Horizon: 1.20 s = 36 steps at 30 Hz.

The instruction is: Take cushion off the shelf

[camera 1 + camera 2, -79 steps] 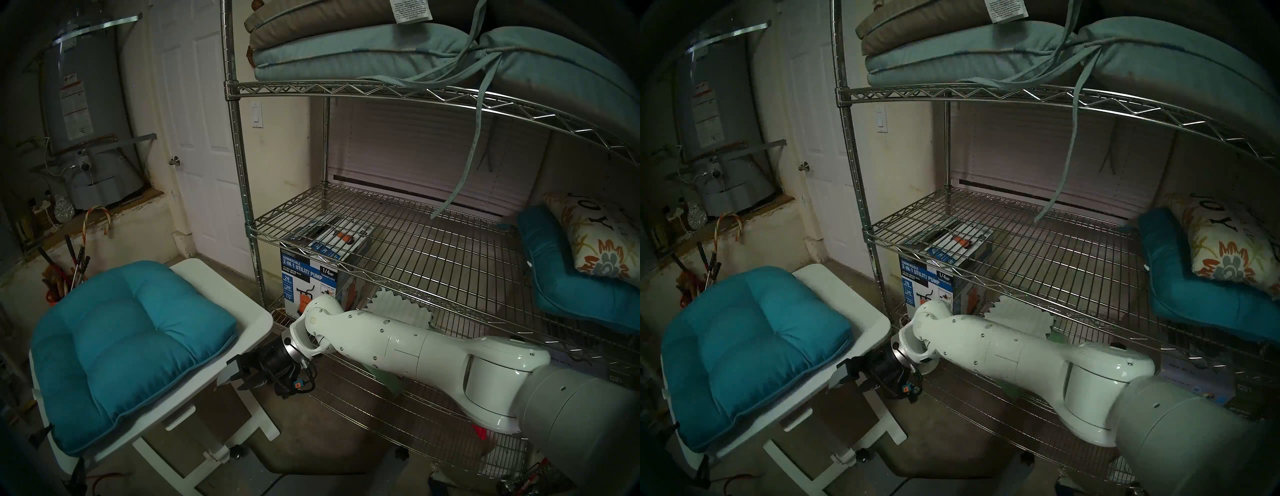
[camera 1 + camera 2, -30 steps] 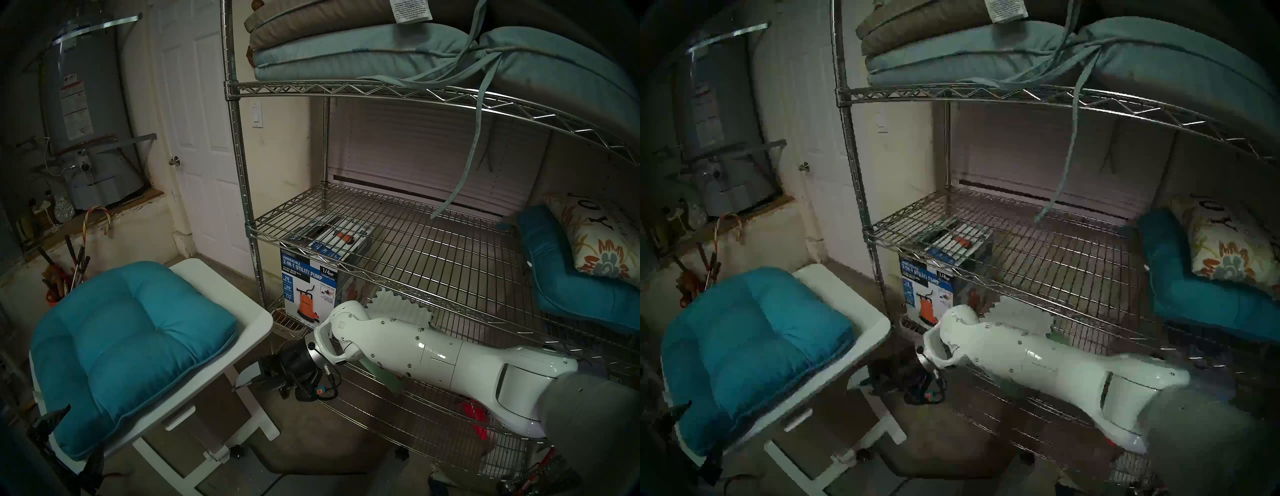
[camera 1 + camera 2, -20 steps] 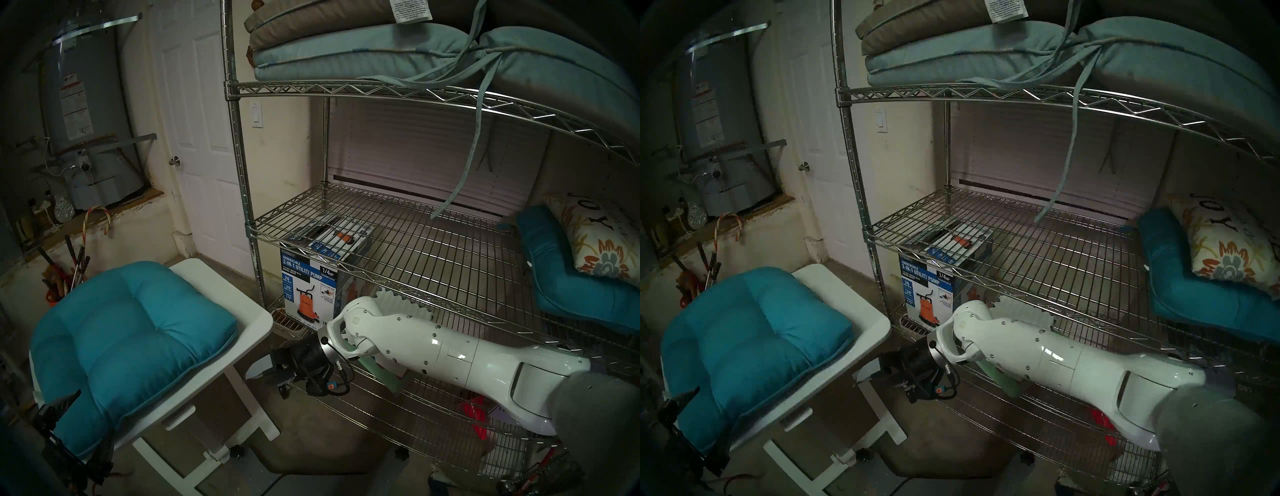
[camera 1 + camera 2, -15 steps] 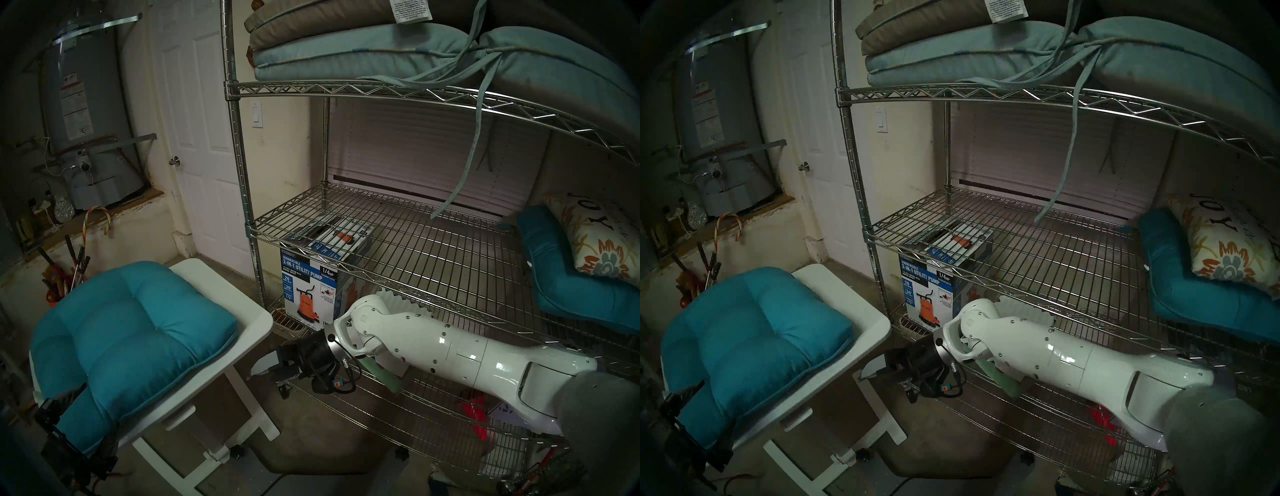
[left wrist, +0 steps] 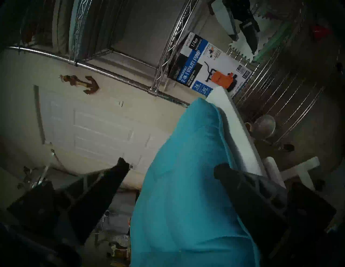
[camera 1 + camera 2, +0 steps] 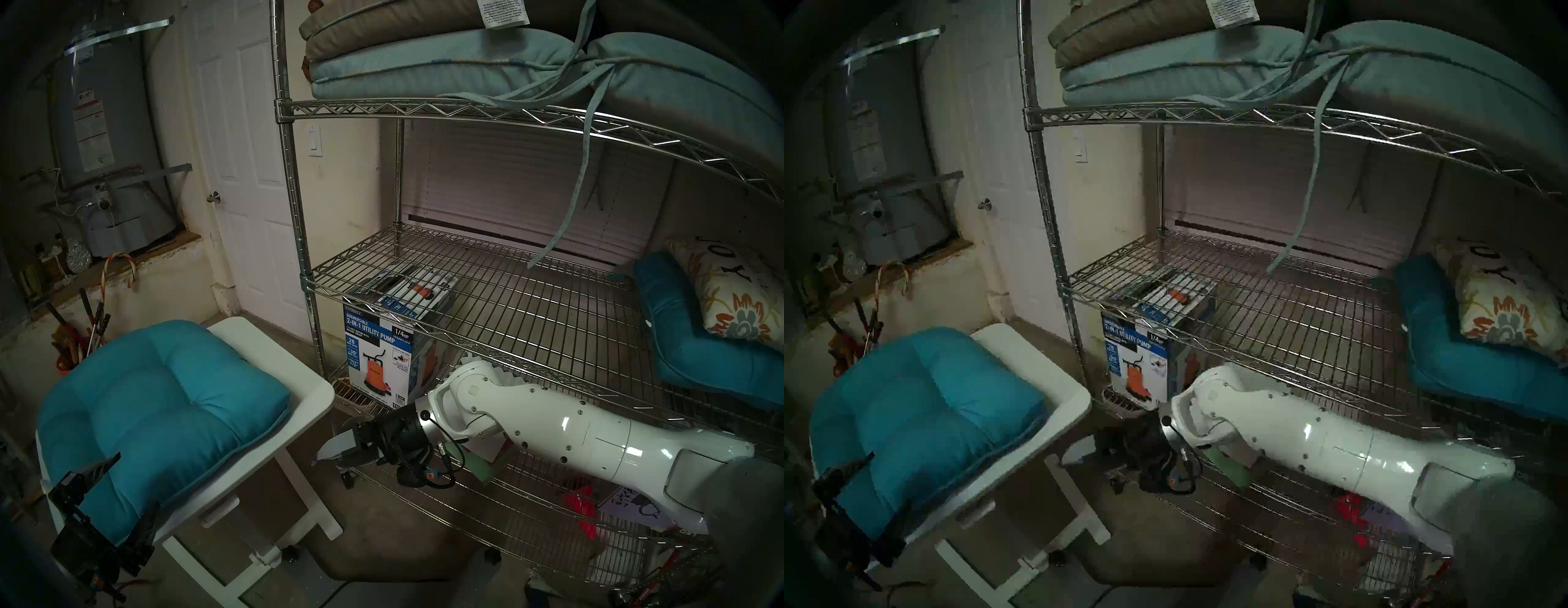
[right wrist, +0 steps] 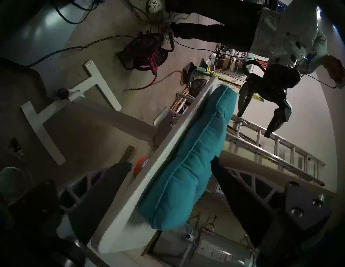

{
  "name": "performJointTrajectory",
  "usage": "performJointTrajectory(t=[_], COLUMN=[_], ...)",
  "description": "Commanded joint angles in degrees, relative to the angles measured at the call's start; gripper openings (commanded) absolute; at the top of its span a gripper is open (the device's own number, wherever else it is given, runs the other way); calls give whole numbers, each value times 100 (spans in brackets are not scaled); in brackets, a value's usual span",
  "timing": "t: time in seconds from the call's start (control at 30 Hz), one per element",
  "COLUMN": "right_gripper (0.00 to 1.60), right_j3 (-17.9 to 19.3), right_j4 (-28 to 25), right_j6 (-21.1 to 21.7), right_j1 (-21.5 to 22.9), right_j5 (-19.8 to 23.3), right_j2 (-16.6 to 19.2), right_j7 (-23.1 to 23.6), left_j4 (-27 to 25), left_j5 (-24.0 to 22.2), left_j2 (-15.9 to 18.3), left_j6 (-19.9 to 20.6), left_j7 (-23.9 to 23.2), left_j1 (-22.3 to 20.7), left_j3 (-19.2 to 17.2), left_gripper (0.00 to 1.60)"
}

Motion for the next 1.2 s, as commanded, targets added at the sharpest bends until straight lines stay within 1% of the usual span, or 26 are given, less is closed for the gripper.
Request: performJointTrajectory(t=[0.0,0.27,0.37,0.57,0.67,0.73,1.17], right_gripper=[160,160,160,160,160,160,160], right_j3=[217,322,390,449,489,496,525], right_j4=[-596,-944,-1187,-1325,-1431,-1446,-1490], right_j6=[94,197,257,337,415,435,467], right_j1=[-29,-124,-159,-207,-227,-236,-261], right_j5=[320,524,659,750,799,819,894], right_j2=[364,565,676,745,774,775,785], right_j7=[165,407,546,626,752,781,903], left_j4=[-215,-351,-450,-502,-532,-562,-575], left_j5=[-61,-96,-143,-194,-256,-264,-297], left_j2=[34,34,39,51,46,16,22], left_j6=[-19,25,64,92,132,186,218], left_j7=[4,-57,-94,-130,-143,-145,-172], left_j1=[-5,-32,-29,-27,-39,-47,-38], left_j3=[-8,23,26,25,34,40,37], left_gripper=[160,160,160,160,160,160,160])
